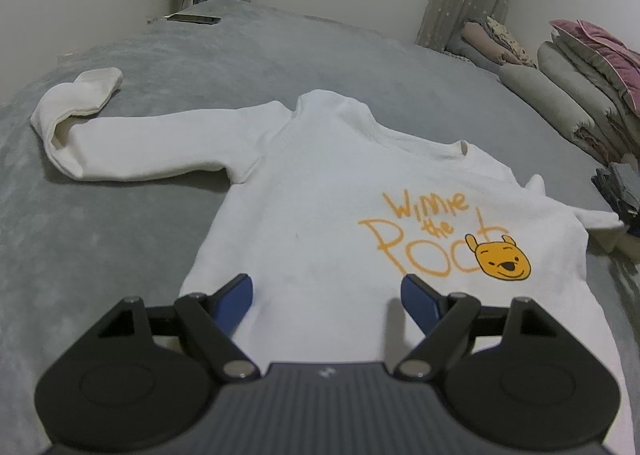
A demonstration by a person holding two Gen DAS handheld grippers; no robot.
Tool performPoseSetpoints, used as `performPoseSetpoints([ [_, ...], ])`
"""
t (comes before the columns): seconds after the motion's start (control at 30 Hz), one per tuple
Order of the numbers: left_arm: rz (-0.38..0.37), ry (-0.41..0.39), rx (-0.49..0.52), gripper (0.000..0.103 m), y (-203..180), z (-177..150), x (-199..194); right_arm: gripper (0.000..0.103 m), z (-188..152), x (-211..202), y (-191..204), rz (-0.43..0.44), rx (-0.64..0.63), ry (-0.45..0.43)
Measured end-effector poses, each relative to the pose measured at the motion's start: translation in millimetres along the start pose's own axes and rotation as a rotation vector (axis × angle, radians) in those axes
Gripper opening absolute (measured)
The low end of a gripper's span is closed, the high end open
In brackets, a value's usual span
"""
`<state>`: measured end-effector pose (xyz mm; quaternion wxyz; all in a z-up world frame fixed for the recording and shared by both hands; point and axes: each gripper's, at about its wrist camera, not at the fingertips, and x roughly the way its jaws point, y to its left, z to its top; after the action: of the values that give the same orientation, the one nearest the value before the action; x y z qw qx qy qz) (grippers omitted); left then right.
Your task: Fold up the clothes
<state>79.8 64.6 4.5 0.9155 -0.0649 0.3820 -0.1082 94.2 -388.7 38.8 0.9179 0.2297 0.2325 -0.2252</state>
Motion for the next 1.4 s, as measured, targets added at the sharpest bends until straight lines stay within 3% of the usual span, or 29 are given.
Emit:
performPoseSetpoints([
  [0.07,-0.002,0.002,-0.004,0.080,0,1,-1,0.015,-2,-6,-4,0.006,0.013,0.004],
  [0.23,-0.009,0.006,-0.014,0.080,2,2,-1,0.018,-6,-30,15,0.020,-0.140,0.043],
  [0.37,-0.011,0.007,-0.019,0.080,2,2,-2,0.019,-25,-37,7,0.001,-0.205,0.170],
  [0.53,-0.016,0.006,-0.029,0.080,4,3,-2,0.020,-44,-35,-7,0.080,-0.263,0.316],
  [0.63,-0.020,0.005,-0.033,0.080,4,3,-2,0.021,-38,-53,1,0.082,-0.294,0.262],
  [0.7,-0.021,0.004,-0.034,0.080,4,4,-2,0.028,-24,-70,17,0.098,-0.347,0.155],
  [0.77,-0.023,0.004,-0.036,0.080,4,4,-2,0.046,-12,-79,36,0.145,-0.405,0.083],
  [0.87,-0.024,0.003,-0.035,0.080,4,4,-2,0.060,-4,-56,64,0.264,-0.502,0.085],
  [1.4,-0.052,-0.002,-0.042,0.080,4,7,-1,0.060,-38,94,169,0.430,-0.777,0.329],
])
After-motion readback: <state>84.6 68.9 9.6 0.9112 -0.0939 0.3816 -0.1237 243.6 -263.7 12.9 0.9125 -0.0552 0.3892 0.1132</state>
